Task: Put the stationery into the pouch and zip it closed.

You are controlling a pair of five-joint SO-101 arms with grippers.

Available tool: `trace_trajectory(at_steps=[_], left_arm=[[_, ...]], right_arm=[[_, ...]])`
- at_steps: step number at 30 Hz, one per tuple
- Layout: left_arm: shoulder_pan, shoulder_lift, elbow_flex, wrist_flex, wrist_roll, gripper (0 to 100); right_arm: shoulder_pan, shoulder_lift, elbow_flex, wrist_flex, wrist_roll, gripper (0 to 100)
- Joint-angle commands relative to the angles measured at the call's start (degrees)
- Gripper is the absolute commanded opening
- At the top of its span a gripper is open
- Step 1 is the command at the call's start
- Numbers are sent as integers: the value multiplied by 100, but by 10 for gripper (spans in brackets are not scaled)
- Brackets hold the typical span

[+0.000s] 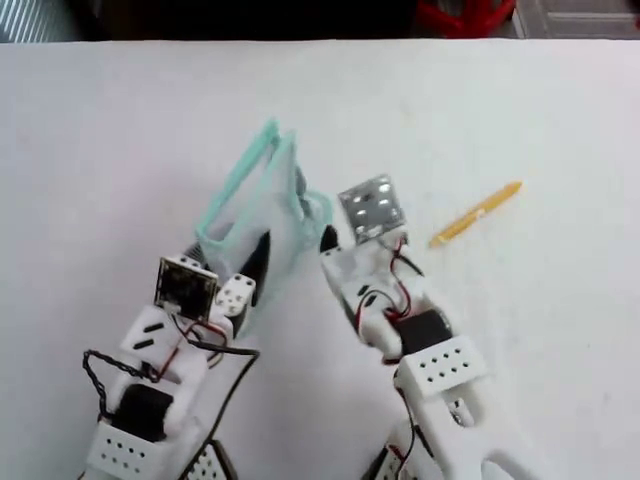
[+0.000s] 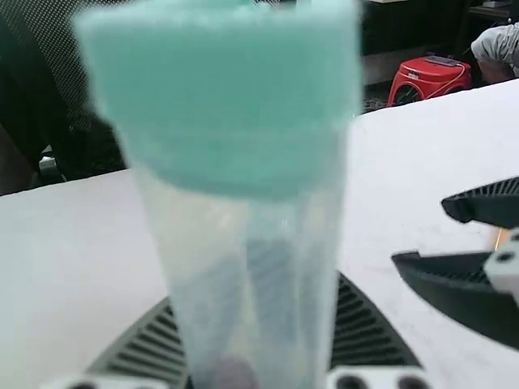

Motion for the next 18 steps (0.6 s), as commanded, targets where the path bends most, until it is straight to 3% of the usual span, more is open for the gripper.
trace_trajectory(at_steps=[1, 7, 14, 18], left_arm=[[-48, -75, -9, -475, -70, 72], [-22, -75, 97, -615, -62, 124], [-57, -75, 97, -615, -62, 133], [-251, -75, 97, -651, -70, 131]], right_arm=[[22, -75, -53, -198, 176, 262], [207, -119, -18, 338, 220, 262], [-998, -127, -44, 2633, 220, 262], [-1490, -127, -53, 3284, 220, 262]])
